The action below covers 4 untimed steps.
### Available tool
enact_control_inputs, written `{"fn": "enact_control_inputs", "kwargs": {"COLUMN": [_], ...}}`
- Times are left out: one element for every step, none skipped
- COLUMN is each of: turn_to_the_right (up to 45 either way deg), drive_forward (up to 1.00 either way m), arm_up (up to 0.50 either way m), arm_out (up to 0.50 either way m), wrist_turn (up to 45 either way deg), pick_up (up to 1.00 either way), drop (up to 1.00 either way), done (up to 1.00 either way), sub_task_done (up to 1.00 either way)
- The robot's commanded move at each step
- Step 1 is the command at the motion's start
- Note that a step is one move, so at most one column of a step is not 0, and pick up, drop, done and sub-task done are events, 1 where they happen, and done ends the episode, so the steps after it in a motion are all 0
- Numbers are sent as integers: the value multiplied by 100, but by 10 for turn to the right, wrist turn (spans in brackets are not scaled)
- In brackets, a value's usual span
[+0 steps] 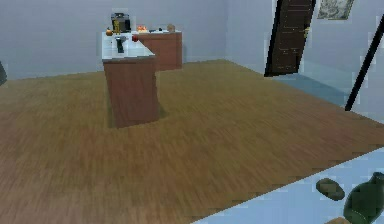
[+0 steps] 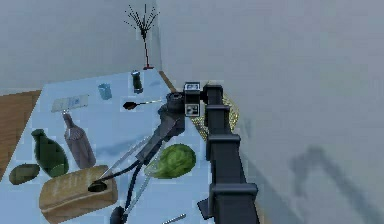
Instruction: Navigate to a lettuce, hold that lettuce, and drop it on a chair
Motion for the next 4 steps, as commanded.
{"fn": "enact_control_inputs", "kwargs": {"turn_to_the_right": [0, 0, 0, 0], "drive_forward": [0, 0, 0, 0], "arm_up": [0, 0, 0, -30], "arm_out": [0, 0, 0, 0], "wrist_turn": [450, 450, 270, 0], "pick_up": [0, 0, 0, 0], "drop": [0, 0, 0, 0], "done": [0, 0, 0, 0], "sub_task_done": [0, 0, 0, 0]}}
